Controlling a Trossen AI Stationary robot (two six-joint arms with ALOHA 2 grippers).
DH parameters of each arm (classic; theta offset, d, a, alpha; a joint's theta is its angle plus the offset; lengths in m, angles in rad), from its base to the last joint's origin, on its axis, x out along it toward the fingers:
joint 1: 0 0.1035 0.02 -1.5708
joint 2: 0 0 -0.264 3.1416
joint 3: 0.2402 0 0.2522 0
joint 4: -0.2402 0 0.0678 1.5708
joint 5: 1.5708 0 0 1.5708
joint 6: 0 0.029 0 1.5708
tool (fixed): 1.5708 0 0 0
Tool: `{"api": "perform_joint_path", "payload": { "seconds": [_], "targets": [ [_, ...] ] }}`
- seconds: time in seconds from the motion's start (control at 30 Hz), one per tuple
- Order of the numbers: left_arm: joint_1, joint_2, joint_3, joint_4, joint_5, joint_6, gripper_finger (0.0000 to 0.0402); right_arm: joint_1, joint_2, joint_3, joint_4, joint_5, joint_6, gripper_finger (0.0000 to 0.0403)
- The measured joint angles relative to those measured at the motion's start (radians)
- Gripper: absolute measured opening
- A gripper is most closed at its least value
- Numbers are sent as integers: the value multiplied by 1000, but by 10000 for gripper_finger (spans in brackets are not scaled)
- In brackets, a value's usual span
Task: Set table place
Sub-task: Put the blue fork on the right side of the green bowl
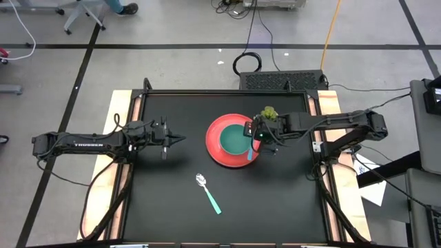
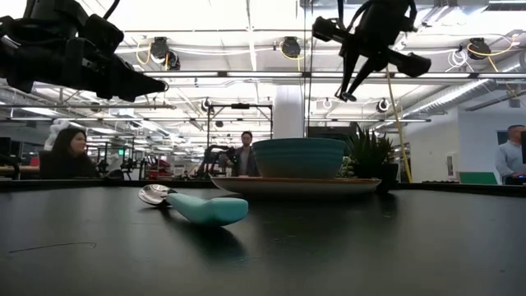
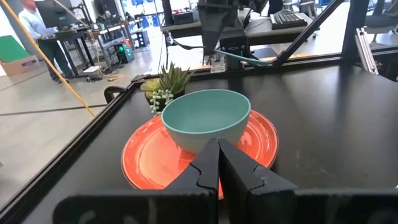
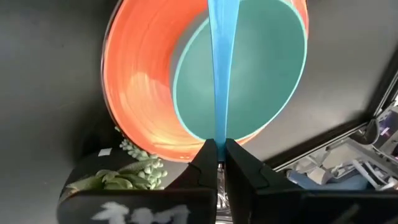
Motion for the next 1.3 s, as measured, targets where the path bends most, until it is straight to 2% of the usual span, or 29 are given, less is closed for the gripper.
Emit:
{"api": "perform_joint_path", "payload": {
  "seconds": [0.33,0.5,0.63,1.3],
  "targets": [
    [0,0,0,0,1,-20,15,16,10,0,24,-3,24,0],
    [0,0,0,0,1,-17,15,-16,10,0,101,-92,15,0],
    [0,0,0,0,1,-16,15,-53,14,9,156,-107,-25,0],
    [0,0,0,0,2,-12,15,-156,396,446,47,-271,-149,0]
  ]
}}
